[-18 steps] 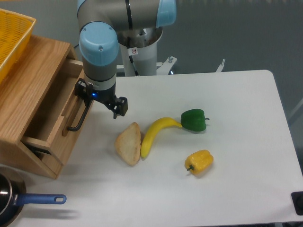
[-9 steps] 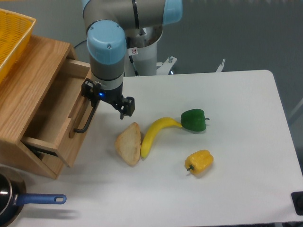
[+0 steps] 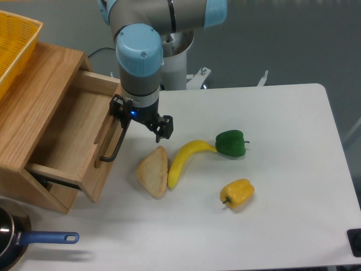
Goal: Slide open the top drawer
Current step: 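Pull the handle outward, sliding the drawer out of the cabinet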
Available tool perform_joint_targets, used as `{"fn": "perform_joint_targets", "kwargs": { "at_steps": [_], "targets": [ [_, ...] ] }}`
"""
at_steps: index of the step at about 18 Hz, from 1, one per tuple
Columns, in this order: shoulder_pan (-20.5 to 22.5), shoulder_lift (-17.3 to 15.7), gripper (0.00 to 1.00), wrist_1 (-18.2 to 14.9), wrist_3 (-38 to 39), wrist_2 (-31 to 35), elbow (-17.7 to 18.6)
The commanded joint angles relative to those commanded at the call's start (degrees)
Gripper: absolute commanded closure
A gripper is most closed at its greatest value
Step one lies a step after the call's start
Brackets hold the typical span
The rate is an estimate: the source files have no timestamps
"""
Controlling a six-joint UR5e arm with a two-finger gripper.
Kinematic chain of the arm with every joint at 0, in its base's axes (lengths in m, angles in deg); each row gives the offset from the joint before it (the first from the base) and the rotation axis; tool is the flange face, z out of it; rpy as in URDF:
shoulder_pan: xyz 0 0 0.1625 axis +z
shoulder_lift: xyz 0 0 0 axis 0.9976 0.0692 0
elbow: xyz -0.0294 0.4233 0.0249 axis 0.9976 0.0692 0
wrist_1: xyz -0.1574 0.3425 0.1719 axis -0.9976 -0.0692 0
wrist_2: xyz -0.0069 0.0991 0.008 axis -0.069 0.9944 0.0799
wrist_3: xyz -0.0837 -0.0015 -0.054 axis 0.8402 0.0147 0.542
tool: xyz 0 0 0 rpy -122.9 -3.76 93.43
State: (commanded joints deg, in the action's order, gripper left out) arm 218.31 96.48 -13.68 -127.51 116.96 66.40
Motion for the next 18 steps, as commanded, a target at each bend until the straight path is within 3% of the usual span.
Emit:
{"fn": "perform_joint_targets", "kwargs": {
  "at_steps": [18],
  "targets": [
    [2.0, 1.7, 0.0, 0.2, -2.5, 0.4, -1.8]
  ]
}}
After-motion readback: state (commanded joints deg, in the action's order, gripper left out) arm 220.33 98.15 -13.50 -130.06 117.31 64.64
